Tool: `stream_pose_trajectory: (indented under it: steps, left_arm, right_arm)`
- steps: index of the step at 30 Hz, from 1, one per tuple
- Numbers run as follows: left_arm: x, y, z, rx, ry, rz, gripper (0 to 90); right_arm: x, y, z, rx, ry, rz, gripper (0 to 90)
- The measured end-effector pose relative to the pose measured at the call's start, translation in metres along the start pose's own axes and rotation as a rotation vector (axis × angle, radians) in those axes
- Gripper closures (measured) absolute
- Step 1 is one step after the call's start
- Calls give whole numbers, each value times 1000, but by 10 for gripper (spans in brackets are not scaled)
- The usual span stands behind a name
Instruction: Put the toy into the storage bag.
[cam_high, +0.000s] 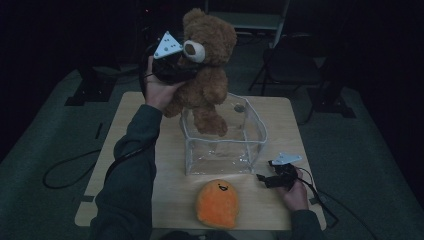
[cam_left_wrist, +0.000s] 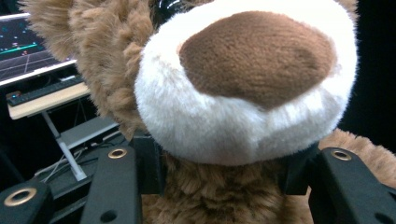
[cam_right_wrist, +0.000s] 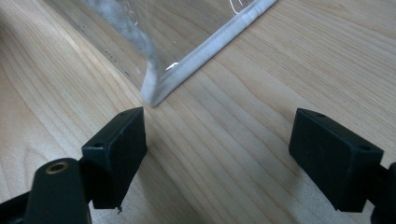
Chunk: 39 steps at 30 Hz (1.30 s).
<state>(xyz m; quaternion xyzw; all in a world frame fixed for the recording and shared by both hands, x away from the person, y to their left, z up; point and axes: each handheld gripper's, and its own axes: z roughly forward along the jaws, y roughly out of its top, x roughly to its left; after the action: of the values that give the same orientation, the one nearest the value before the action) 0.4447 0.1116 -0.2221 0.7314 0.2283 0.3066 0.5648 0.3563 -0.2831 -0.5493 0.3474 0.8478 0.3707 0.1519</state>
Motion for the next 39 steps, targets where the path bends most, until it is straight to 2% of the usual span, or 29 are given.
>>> stream_pose_trajectory:
  steps: [9,25,33,39]
  left_arm:
    - [-6,2,10,9,-16,8,470]
    - [-10,5,23,-1,-56,-12,470]
    - [-16,7,32,2,-80,-5,470]
    - [-19,5,40,-8,-104,-20,468]
  right_arm:
    - [1,0,0,0,1,2,183]
    - [1,-1,-1,0,1,1,184]
    - [1,-1,-1,1,2,2,183]
    - [1,-1,-1,1,2,2,184]
